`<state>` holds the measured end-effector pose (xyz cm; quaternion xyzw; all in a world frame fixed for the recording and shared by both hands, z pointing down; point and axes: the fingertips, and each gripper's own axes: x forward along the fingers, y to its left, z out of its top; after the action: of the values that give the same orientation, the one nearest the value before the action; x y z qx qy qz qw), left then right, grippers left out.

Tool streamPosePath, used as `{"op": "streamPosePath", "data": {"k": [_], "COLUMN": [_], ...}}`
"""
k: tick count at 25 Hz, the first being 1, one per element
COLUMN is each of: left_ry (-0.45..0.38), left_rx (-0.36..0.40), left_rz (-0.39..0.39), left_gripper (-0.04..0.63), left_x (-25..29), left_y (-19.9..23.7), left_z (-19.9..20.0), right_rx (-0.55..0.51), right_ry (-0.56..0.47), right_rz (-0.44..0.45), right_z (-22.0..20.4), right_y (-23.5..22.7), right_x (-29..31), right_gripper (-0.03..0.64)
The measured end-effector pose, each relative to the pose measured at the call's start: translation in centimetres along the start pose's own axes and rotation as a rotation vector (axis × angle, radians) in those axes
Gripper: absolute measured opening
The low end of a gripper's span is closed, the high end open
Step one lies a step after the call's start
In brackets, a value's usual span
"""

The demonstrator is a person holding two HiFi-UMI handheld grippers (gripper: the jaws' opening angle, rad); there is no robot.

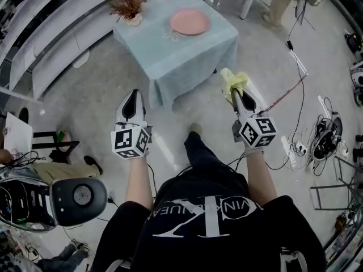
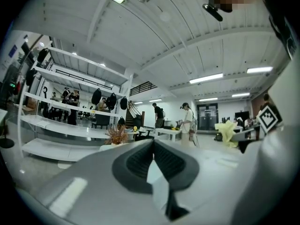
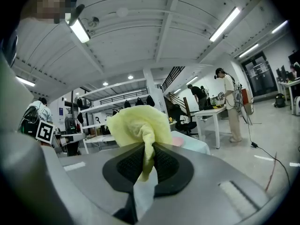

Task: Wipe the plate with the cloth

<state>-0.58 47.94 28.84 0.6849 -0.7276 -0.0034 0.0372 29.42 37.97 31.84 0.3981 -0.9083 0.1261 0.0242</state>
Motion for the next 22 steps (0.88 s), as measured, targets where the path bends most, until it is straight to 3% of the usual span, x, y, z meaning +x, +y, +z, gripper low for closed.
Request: {"op": "streamPosePath", "data": {"k": [16,22], "left_ry": [0.058,0.069], "left_rx": [0.002,0.012], "left_rz": [-0.053,-0.071], "left_gripper": [0.000,0.000], "left_x": [18.5,23.0], "left_y": [3.0,3.9], "left_z": [-0.5,-0.4], "right_rx": [0.027,0.028], "right_ry": [0.043,0.058], "right_rz": [0.000,0.012], "right_z": [2.2,2.8], "right_y": [-6.8,-8.2], "right_x": [16.1,20.8], "right_gripper": [0.040,0.040]}}
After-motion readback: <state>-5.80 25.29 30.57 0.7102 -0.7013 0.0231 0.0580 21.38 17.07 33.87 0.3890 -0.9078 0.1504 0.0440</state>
